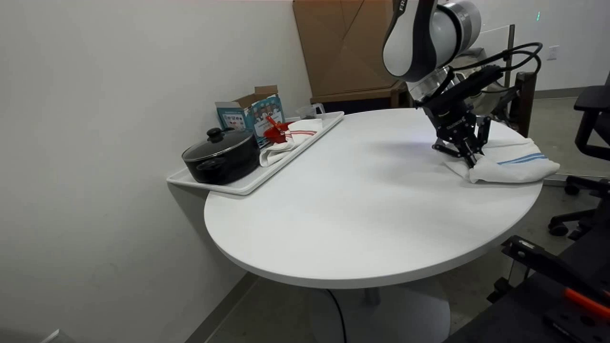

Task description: Use the cloth to wipe the table

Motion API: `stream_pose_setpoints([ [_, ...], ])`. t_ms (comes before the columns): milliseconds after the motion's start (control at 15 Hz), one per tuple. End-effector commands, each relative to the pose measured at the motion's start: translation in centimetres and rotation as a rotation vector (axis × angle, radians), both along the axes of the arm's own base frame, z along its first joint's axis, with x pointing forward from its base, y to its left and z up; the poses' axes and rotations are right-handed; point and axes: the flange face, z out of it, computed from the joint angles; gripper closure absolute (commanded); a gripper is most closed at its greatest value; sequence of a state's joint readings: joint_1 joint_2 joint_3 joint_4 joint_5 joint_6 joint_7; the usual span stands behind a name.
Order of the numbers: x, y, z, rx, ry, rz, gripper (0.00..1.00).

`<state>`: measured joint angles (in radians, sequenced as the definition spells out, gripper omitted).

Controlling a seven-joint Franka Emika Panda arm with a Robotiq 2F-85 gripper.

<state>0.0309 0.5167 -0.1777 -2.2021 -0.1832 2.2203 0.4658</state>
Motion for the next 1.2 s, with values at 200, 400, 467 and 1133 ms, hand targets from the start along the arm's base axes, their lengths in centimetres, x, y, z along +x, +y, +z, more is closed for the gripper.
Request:
stream_pose_setpoints([
  [200,0.0,0.1,0.1,-0.021,0.014,-0.028,0.98],
  [400,-1.3,7.8,0.6,0.034,0.017,0.104,0.98],
  [467,-1.6,10.0,0.5,0.043,0.017,0.145,0.98],
  [1133,-1.1,34.2,5.9,0.223,-0.14,0.198,0.98],
])
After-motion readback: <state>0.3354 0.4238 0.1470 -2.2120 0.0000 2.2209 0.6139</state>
